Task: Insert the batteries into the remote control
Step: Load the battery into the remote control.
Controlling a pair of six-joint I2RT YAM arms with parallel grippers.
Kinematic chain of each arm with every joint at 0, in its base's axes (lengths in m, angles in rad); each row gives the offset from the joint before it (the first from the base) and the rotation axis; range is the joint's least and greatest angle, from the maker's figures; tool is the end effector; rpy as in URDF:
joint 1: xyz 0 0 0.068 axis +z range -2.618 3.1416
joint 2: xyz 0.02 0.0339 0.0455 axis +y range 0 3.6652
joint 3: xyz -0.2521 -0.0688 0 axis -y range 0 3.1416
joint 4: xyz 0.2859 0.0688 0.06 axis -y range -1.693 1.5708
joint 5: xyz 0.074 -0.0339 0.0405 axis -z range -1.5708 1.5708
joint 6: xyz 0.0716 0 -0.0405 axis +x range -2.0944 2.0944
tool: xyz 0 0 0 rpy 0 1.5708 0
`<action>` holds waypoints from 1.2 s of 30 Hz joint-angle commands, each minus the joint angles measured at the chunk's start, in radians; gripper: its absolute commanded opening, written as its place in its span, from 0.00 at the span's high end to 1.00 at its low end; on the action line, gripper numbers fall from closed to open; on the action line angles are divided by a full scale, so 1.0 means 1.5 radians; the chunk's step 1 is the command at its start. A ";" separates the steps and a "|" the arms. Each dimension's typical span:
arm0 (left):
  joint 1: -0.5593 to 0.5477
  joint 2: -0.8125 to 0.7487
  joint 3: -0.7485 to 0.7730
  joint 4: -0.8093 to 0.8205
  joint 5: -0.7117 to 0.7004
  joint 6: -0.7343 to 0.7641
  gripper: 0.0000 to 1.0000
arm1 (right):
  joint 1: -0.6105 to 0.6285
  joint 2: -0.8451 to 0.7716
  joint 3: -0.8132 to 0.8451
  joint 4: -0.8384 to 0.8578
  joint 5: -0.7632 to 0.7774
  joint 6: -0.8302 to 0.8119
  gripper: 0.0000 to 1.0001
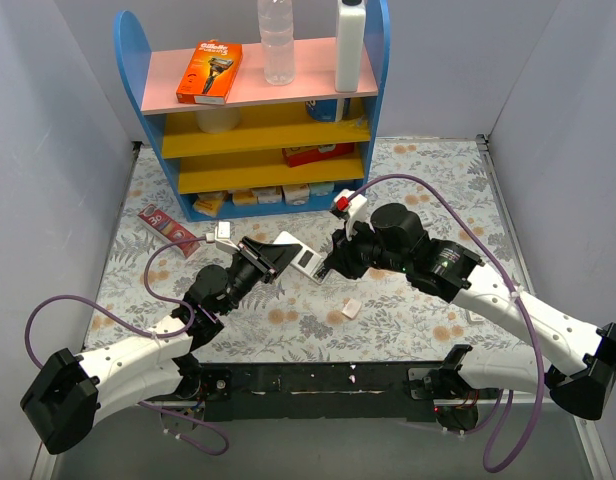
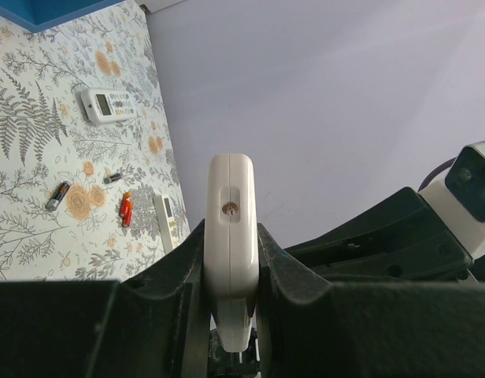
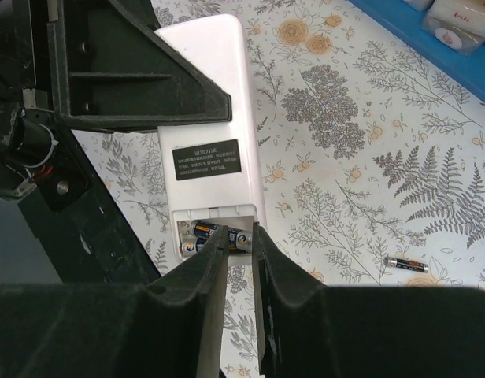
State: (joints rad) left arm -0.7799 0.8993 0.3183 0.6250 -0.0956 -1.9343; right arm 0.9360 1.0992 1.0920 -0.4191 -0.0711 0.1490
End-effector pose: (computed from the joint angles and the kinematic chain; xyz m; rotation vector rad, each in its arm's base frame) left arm 0.2040 -0.1922 0.2105 -1.1433 1.5775 -1.9674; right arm 0.1882 0.2641 0.3359 -0.8412 1.9020 0.7548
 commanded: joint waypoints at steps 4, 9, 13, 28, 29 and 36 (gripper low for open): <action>0.005 -0.011 0.005 0.004 0.002 0.002 1.00 | -0.005 -0.006 0.030 -0.013 0.018 -0.011 0.75; 0.005 -0.013 0.004 0.005 0.001 0.001 1.00 | -0.006 0.000 0.027 -0.020 0.015 -0.003 0.77; 0.005 -0.014 0.004 0.004 0.001 0.001 1.00 | -0.006 -0.002 0.020 -0.010 0.001 0.004 0.82; 0.005 -0.013 0.005 0.024 0.013 0.006 1.00 | -0.006 0.010 0.010 0.001 -0.034 0.005 0.91; 0.005 -0.014 0.005 0.026 0.014 0.007 1.00 | -0.006 0.012 0.010 0.001 -0.035 0.005 0.92; 0.005 -0.017 0.006 0.041 0.016 0.016 1.00 | -0.006 0.029 0.011 -0.014 -0.042 0.008 0.98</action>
State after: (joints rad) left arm -0.7792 0.8993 0.3183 0.6216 -0.0765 -1.9152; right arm 0.9268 1.1240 1.0924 -0.4446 -0.0948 0.1539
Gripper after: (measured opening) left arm 0.205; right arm 0.051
